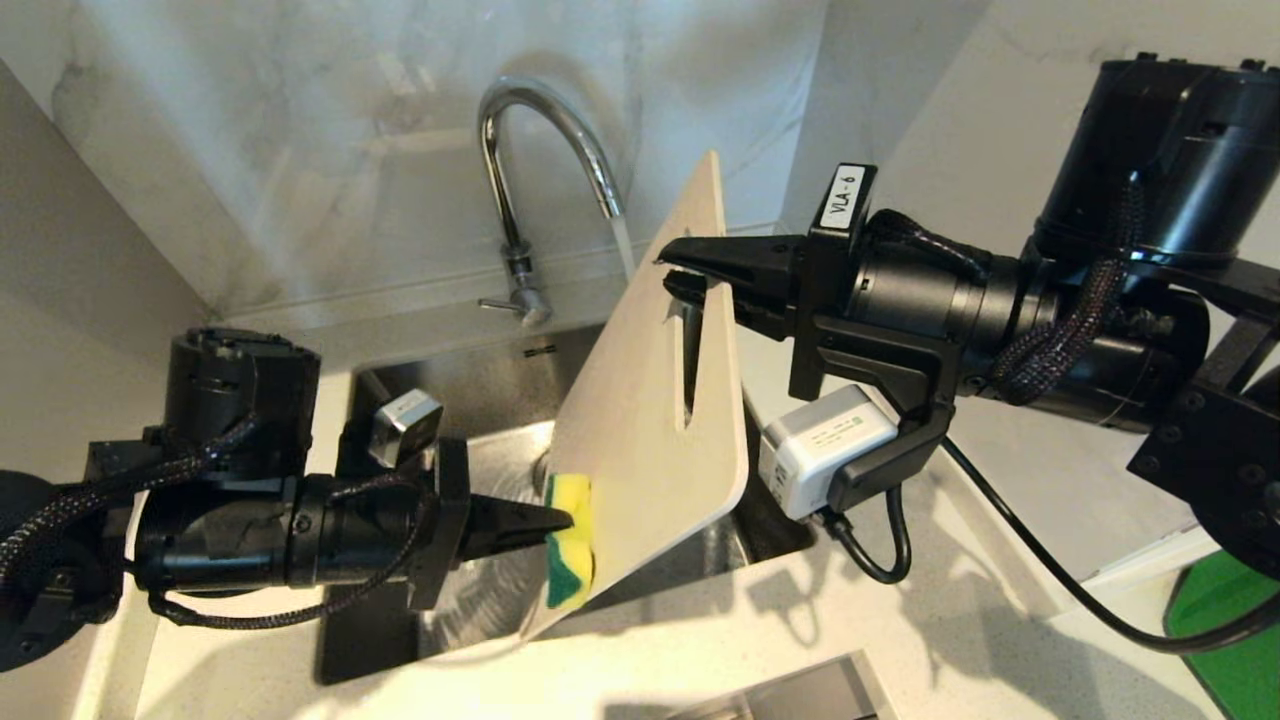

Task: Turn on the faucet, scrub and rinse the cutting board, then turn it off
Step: Scrub the cutting board underwater

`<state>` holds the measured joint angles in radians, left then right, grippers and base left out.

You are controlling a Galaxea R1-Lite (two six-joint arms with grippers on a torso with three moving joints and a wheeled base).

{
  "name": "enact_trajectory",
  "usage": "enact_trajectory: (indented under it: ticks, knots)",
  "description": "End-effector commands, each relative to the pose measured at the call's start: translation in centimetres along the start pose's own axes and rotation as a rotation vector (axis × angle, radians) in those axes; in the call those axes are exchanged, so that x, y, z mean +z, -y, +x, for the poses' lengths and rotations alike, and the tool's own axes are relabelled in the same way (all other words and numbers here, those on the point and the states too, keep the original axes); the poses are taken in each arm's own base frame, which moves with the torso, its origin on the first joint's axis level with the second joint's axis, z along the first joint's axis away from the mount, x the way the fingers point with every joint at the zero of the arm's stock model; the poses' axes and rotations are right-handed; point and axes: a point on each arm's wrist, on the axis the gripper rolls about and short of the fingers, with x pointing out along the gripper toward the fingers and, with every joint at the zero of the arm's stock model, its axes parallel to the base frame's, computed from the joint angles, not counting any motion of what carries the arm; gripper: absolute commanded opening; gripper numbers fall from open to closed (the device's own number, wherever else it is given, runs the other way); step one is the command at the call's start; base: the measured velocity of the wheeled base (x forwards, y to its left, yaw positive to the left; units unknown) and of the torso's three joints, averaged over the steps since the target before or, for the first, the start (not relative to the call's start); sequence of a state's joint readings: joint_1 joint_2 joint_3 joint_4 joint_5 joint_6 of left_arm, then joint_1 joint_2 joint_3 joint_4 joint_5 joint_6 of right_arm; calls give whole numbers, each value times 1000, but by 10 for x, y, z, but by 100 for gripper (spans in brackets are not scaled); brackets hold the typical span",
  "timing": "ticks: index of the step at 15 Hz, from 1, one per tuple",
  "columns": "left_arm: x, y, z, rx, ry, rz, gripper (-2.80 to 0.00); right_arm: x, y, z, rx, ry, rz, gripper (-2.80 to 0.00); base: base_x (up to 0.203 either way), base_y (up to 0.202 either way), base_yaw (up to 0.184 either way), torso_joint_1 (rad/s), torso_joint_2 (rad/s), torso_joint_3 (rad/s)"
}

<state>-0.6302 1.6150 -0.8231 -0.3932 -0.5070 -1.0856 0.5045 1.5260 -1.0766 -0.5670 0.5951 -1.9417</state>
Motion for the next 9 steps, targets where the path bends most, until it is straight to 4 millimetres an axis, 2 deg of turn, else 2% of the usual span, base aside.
enact_trajectory:
  ticks: [1,9]
  knots:
    - [-4,-20,4,25,-4,-25,-280,0,1,0,-5,2,-14,-280,0,0,0,0,0,0]
    - [-11,-70,18,136,-40,-12,-280,-1,2,-1,-6,-2,-5,-280,0,0,0,0,0,0]
